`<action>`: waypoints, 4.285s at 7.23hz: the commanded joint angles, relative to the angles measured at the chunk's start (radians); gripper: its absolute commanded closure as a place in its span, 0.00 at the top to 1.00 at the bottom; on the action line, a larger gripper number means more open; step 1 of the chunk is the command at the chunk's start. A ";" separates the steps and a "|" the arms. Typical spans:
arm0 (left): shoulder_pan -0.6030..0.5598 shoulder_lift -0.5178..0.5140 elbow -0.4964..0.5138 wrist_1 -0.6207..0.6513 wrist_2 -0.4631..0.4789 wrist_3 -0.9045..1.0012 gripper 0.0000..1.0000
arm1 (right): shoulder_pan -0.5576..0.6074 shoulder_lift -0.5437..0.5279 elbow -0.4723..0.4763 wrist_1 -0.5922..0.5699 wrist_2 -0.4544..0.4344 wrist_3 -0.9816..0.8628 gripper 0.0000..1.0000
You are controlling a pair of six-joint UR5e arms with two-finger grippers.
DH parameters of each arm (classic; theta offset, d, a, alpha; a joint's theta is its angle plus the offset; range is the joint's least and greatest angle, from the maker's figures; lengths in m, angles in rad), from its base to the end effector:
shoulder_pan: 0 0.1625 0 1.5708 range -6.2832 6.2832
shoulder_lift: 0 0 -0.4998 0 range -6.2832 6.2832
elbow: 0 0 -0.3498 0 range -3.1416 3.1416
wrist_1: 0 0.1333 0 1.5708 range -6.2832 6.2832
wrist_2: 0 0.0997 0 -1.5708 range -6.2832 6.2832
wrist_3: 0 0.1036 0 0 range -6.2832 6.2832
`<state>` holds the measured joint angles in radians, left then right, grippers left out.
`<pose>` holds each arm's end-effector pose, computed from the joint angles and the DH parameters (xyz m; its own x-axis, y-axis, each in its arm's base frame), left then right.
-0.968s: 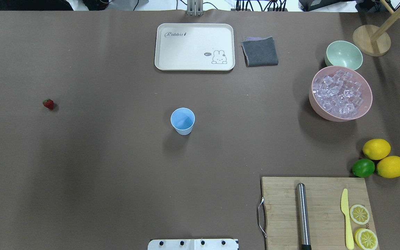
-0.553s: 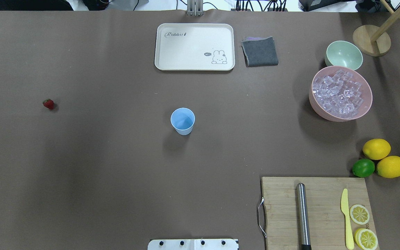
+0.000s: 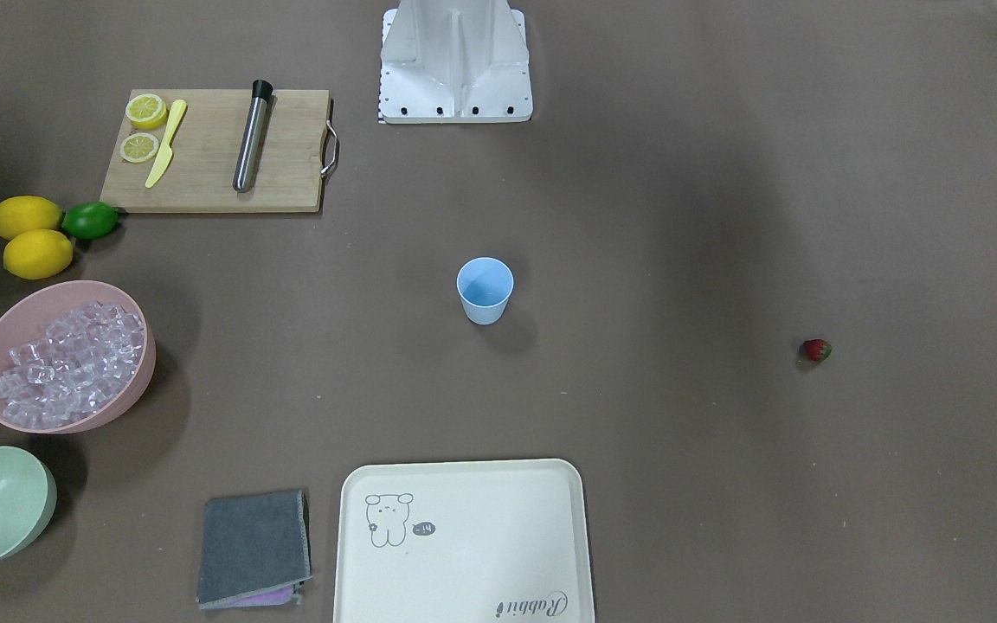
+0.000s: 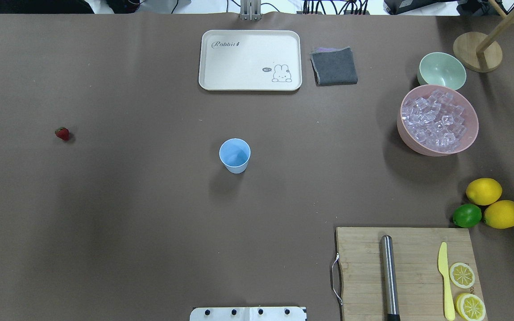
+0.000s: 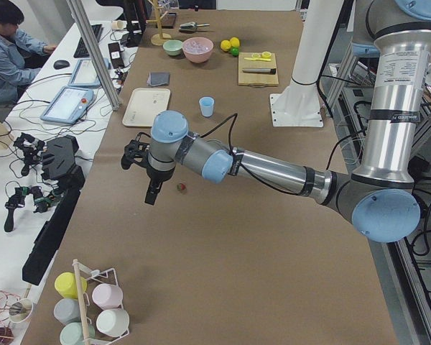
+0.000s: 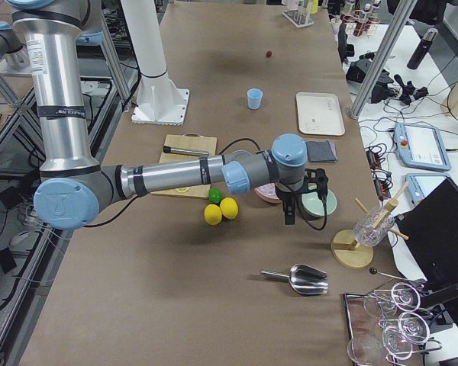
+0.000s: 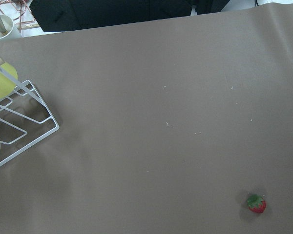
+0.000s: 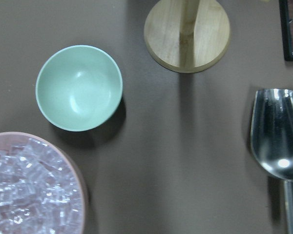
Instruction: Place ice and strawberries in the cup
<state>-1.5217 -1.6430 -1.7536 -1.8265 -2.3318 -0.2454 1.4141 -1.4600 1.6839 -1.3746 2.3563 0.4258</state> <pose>-0.0373 -0.5006 0.5895 0.6960 0.1494 -0.7024 0.1302 0.9357 0.3280 -0.0214 -0.5203 0.6078 0.6539 0.0126 0.7565 -0.1401 0.9846 0.1047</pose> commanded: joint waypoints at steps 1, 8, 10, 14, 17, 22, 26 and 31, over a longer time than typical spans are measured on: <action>0.000 0.000 0.003 0.001 0.000 0.000 0.98 | -0.151 0.078 0.078 0.000 -0.052 0.298 0.94; 0.001 -0.070 0.048 0.009 0.000 0.000 0.98 | -0.408 0.090 0.057 0.012 -0.259 0.510 0.91; 0.000 -0.072 0.045 0.010 0.000 -0.002 0.98 | -0.440 0.070 0.034 0.015 -0.253 0.495 0.97; 0.000 -0.087 0.046 0.013 0.000 -0.002 0.98 | -0.468 0.000 0.046 0.078 -0.252 0.496 0.97; 0.001 -0.086 0.046 0.012 0.000 -0.002 0.98 | -0.495 0.009 0.048 0.078 -0.258 0.518 0.97; 0.001 -0.080 0.048 0.007 0.002 -0.002 0.98 | -0.504 0.001 0.046 0.080 -0.278 0.515 0.82; 0.001 -0.083 0.049 0.006 0.005 -0.002 0.98 | -0.504 0.006 0.048 0.080 -0.278 0.516 0.64; 0.001 -0.078 0.043 0.004 0.005 -0.002 0.98 | -0.503 -0.002 0.066 0.078 -0.278 0.518 0.31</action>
<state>-1.5202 -1.7224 -1.7089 -1.8223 -2.3271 -0.2470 0.9109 -1.4604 1.7484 -1.2960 2.0792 0.9432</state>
